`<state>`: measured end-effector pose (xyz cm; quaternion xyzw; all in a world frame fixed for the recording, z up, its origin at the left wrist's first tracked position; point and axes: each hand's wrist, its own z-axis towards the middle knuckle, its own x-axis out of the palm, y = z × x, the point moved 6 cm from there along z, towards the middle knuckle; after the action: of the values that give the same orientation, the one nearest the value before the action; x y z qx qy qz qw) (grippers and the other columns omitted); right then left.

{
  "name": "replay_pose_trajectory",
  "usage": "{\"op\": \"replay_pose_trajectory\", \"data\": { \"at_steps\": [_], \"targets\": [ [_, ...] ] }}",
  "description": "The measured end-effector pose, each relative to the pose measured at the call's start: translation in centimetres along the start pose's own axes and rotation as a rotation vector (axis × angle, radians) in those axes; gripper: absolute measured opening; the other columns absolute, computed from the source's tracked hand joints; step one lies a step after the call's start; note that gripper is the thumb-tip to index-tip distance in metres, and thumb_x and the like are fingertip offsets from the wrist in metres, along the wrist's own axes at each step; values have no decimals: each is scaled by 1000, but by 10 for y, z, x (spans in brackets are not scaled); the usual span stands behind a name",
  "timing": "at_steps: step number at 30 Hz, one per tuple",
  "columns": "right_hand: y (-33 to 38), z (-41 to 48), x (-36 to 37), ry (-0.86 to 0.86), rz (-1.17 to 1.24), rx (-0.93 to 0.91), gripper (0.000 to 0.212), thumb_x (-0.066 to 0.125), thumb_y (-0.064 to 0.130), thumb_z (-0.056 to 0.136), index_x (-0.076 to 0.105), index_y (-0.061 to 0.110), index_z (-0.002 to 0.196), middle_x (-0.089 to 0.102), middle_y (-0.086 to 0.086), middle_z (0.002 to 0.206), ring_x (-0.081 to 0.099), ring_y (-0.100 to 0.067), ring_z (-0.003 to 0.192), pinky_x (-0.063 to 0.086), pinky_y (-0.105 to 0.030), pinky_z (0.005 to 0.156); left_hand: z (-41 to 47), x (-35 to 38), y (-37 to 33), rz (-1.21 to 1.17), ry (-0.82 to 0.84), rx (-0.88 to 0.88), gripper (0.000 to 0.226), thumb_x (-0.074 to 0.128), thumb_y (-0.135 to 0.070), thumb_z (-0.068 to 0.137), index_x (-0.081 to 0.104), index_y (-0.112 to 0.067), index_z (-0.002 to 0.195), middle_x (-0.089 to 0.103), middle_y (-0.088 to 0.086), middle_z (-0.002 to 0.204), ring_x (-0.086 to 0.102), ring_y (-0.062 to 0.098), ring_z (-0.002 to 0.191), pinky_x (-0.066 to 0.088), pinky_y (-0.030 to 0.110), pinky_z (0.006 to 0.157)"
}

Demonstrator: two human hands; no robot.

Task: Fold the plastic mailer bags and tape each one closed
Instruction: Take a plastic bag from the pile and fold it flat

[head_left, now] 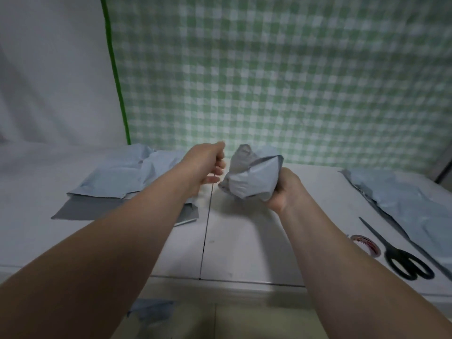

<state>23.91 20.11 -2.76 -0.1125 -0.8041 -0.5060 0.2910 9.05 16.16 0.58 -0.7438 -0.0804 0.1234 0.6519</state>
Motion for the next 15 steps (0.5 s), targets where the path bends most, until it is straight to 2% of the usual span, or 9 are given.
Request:
{"op": "replay_pose_trajectory", "data": {
  "at_steps": [1, 3, 6, 8, 10, 12, 13, 14, 15],
  "targets": [
    [6, 4, -7, -10, -1, -20, 34, 30, 14, 101, 60, 2, 90, 70, -15, 66, 69, -25, 55, 56, -30, 48, 8, -3, 11, 41, -81, -50, 25, 52, -36, 94, 54, -13, 104, 53, 3, 82, 49, 16, 68, 47, 27, 60],
    [17, 10, -13, -4, 0, -66, 34, 31, 14, 101, 55, 4, 78, 63, -9, 50, 62, -20, 39, 46, -24, 33, 22, 7, 37, -65, -24, -218, 33, 57, -38, 91, 54, -14, 114, 54, 7, 89, 52, 20, 71, 48, 32, 62],
    [27, 22, -20, 4, -11, -135, 34, 29, 13, 101, 50, 9, 75, 59, -2, 41, 58, -12, 34, 44, -20, 31, 31, 45, 49, -419, 236, -318, 20, 56, -30, 92, 63, -12, 99, 64, 13, 90, 59, 27, 82, 49, 40, 84],
    [30, 30, -24, 14, -2, -128, 34, 30, 15, 101, 51, 9, 75, 61, -3, 44, 59, -13, 36, 47, -21, 34, 42, 63, 47, -561, 272, -271, 16, 56, -18, 90, 67, -9, 97, 64, 11, 100, 58, 26, 93, 44, 39, 96],
    [33, 39, -27, 21, 9, -95, 35, 35, 19, 100, 58, 6, 76, 66, -10, 56, 64, -21, 45, 51, -26, 40, 60, 72, 48, -625, 229, -208, 23, 58, -11, 87, 65, -9, 109, 65, 12, 105, 62, 25, 91, 48, 39, 93],
    [37, 54, -35, 15, -29, -50, 29, 41, 19, 96, 65, 5, 90, 68, -11, 77, 67, -26, 65, 57, -33, 60, 76, 75, 48, -635, 184, -156, 45, 63, -7, 81, 56, -10, 125, 64, 12, 113, 66, 25, 88, 50, 43, 90],
    [38, 60, -40, 7, -54, -26, 24, 43, 18, 94, 64, 7, 99, 66, -10, 86, 64, -26, 76, 54, -36, 72, 86, 74, 50, -614, 157, -137, 57, 64, -3, 77, 50, -10, 132, 62, 13, 118, 68, 24, 83, 54, 43, 85],
    [38, 67, -47, -19, -96, -5, 25, 45, 16, 92, 63, 8, 106, 64, -10, 93, 61, -26, 84, 50, -39, 79, 96, 73, 53, -592, 122, -112, 64, 60, 4, 76, 45, -9, 137, 60, 15, 121, 69, 22, 73, 58, 37, 70],
    [39, 71, -52, -45, -124, 11, 28, 46, 15, 91, 63, 6, 112, 64, -12, 102, 60, -29, 92, 48, -41, 87, 105, 72, 56, -558, 81, -93, 64, 54, 12, 78, 43, -8, 138, 58, 19, 123, 67, 18, 61, 55, 29, 54]
  ]
}}
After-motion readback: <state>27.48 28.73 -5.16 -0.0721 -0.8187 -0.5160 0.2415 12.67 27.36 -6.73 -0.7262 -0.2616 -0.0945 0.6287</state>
